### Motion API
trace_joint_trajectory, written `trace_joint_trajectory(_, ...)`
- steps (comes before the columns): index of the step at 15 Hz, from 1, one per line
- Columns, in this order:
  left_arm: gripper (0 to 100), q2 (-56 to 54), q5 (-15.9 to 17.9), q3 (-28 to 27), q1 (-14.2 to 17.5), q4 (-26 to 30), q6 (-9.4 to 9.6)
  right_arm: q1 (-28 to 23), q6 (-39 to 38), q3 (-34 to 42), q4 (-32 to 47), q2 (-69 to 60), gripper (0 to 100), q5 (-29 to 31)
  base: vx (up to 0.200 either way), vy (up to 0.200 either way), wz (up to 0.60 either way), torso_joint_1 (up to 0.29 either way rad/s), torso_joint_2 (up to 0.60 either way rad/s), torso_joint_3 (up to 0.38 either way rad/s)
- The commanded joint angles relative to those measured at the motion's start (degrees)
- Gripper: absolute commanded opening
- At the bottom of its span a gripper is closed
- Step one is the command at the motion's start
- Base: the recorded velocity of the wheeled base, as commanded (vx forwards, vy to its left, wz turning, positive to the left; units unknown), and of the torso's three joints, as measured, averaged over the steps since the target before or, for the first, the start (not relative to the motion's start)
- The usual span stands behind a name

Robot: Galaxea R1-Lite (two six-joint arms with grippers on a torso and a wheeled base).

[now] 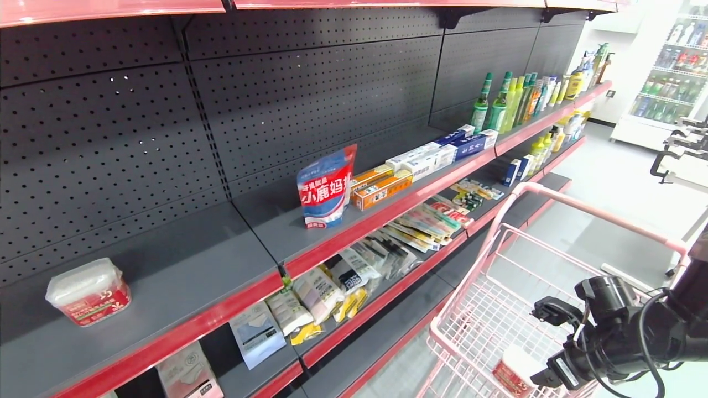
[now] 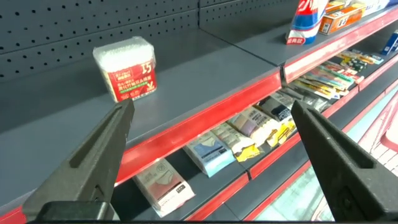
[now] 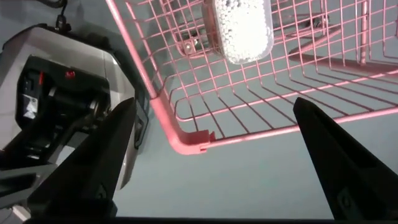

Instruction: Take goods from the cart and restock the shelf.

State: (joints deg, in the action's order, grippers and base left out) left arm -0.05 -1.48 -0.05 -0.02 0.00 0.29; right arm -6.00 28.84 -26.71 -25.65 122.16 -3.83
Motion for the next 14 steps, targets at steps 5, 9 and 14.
trace_joint_trajectory(5,100,0.0,-0.1,0.0,0.0,0.0,-0.03,-0.9,4.4,-4.6,0.0,5.0,100,-1.2,0.0,0.0,0.0,-0.126,0.27,0.15)
trace_joint_trajectory(9,100,0.0,-0.1,0.0,0.0,0.0,0.06,-0.9,4.9,-6.5,0.0,6.0,100,-1.2,0.0,0.0,0.0,-0.145,0.34,0.184)
trace_joint_trajectory(14,100,0.0,-0.1,0.0,0.0,0.0,-0.03,-0.9,6.3,-7.0,0.0,6.2,100,-1.3,0.0,0.0,0.0,-0.146,0.34,0.192)
